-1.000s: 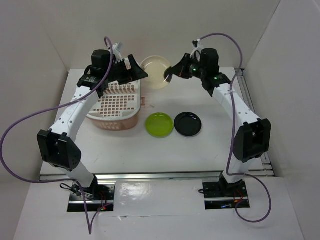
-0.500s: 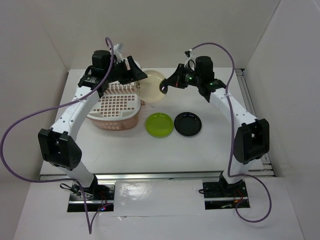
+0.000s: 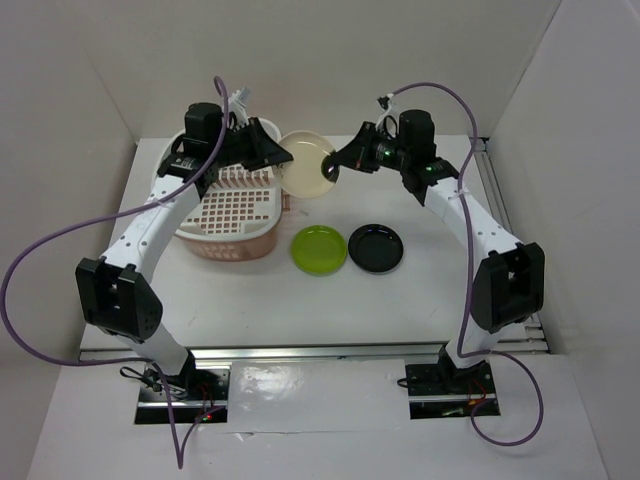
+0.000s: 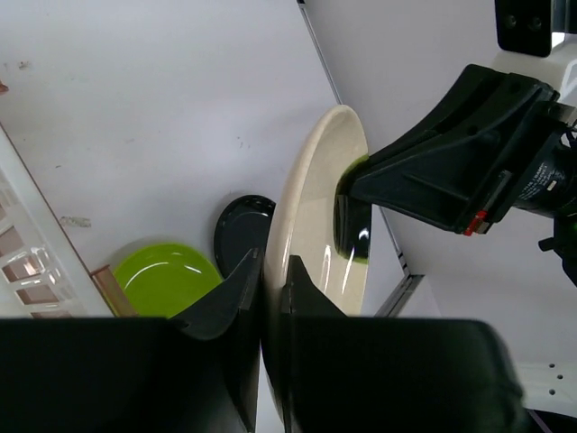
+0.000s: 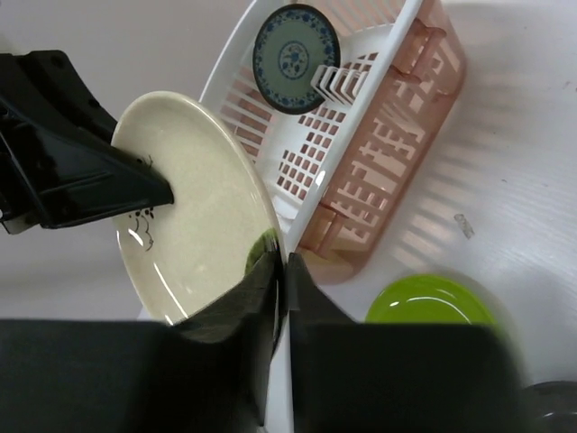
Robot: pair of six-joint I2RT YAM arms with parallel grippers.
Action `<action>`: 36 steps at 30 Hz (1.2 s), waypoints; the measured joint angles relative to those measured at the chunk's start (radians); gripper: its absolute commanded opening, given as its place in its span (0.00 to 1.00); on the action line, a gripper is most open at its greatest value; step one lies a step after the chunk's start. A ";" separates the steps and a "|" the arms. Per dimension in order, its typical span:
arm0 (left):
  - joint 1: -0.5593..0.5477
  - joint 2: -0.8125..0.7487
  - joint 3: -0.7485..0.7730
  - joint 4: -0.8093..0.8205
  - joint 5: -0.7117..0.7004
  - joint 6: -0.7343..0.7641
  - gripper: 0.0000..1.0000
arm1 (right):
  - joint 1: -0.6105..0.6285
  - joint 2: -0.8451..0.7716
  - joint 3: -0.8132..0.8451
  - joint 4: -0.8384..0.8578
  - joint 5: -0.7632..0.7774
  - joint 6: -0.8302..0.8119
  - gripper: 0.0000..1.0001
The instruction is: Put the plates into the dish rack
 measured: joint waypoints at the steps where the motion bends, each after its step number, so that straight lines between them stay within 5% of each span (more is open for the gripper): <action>1: 0.000 0.000 0.000 0.000 0.000 0.000 0.00 | 0.000 0.000 0.000 0.002 -0.001 0.006 0.54; 2: 0.000 0.000 0.000 0.000 -0.005 0.001 0.00 | 0.000 0.000 0.000 0.002 0.003 0.012 0.89; 3: -0.003 0.000 0.002 -0.009 -0.028 0.008 0.00 | 0.000 0.000 0.000 0.003 0.003 0.013 1.00; 9: 0.002 0.007 0.099 -0.145 -0.208 0.052 0.00 | -0.001 -0.027 0.000 -0.006 0.076 -0.006 1.00; 18: 0.007 0.012 0.326 -0.192 -0.748 0.257 0.00 | -0.025 -0.061 0.000 -0.069 0.191 -0.068 1.00; 26: 0.011 0.088 0.217 -0.068 -1.057 0.534 0.00 | -0.029 -0.070 -0.070 -0.106 0.205 -0.098 1.00; 36: 0.011 0.218 0.108 0.098 -1.234 0.752 0.00 | -0.029 -0.072 -0.131 -0.120 0.200 -0.101 1.00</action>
